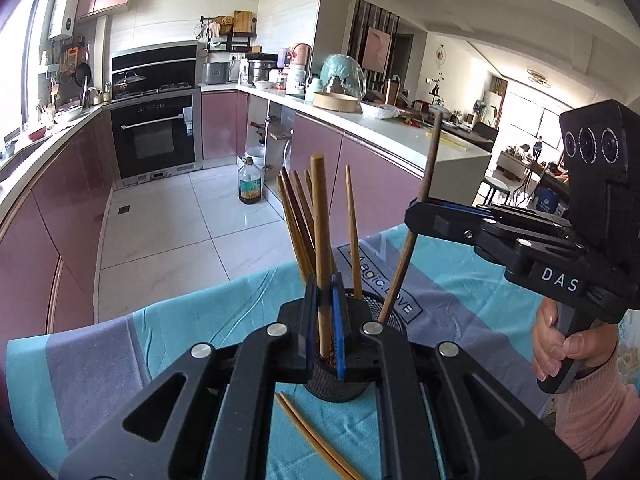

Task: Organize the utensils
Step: 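Open the left tool to release its chopstick in the cup while the right tool releases its own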

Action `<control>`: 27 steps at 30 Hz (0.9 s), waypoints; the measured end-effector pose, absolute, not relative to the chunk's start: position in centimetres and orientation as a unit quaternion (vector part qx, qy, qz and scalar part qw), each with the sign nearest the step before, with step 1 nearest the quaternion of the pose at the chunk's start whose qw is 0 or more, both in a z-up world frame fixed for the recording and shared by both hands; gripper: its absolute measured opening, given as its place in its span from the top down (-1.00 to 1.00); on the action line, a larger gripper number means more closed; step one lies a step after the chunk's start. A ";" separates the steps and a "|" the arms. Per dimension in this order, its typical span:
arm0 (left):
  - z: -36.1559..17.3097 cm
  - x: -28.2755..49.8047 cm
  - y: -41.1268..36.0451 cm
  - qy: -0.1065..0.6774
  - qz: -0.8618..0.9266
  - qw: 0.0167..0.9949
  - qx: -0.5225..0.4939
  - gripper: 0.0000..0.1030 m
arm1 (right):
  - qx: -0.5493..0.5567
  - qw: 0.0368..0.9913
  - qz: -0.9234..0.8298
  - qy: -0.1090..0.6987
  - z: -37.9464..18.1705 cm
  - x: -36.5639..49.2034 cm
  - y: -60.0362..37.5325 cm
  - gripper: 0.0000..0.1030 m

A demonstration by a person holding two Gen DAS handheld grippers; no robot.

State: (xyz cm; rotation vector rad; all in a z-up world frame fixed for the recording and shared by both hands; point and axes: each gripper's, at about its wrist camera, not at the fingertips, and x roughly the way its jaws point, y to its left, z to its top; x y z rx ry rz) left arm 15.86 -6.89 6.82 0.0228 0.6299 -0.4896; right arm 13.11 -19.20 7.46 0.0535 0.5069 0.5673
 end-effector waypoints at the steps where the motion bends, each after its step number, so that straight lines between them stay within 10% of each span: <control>1: 6.5 16.0 -7.0 0.312 -0.239 0.920 0.012 0.85 | 0.026 0.926 0.276 0.257 7.1 13.4 -19.1 0.90; 16: 4.0 20.5 -6.8 0.345 -0.216 0.913 -0.004 0.82 | 0.037 0.929 0.238 0.280 5.9 15.1 -18.5 0.87; 27: 3.2 19.7 -4.4 0.331 -0.195 0.922 -0.033 0.42 | 0.046 0.935 0.223 0.273 5.7 14.5 -19.1 0.51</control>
